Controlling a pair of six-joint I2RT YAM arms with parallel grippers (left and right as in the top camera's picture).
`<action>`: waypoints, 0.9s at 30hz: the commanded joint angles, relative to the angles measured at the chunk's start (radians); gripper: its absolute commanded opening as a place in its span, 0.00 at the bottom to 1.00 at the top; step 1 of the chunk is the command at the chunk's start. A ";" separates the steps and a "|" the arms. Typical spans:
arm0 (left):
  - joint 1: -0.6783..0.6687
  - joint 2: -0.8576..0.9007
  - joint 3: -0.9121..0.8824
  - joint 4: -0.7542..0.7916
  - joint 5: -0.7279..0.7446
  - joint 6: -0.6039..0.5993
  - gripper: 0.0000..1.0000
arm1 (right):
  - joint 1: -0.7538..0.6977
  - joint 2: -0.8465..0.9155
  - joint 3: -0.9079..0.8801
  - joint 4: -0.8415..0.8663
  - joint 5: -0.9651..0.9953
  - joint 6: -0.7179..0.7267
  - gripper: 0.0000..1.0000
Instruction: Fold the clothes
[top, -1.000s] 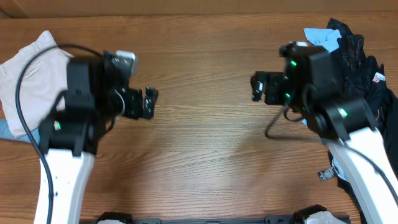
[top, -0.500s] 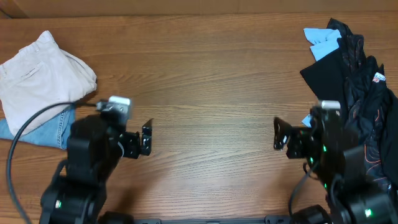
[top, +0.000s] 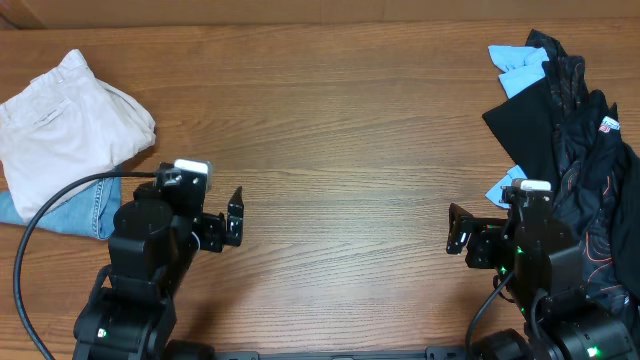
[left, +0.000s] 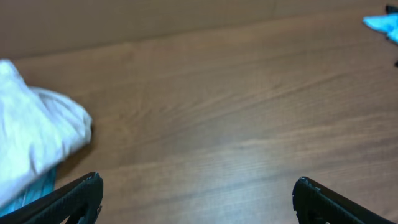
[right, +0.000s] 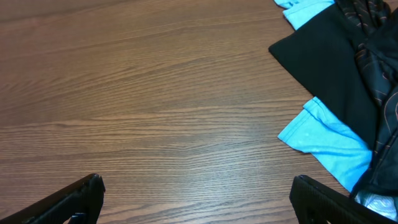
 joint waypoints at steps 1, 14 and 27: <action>0.001 0.035 -0.006 0.031 -0.026 0.041 1.00 | 0.000 -0.003 -0.004 0.002 0.014 0.008 1.00; 0.001 0.164 -0.006 -0.066 -0.026 0.041 1.00 | 0.000 -0.011 -0.005 -0.002 0.014 0.008 1.00; 0.001 0.349 -0.006 -0.066 -0.026 0.041 1.00 | -0.049 -0.097 -0.005 -0.066 0.015 0.000 1.00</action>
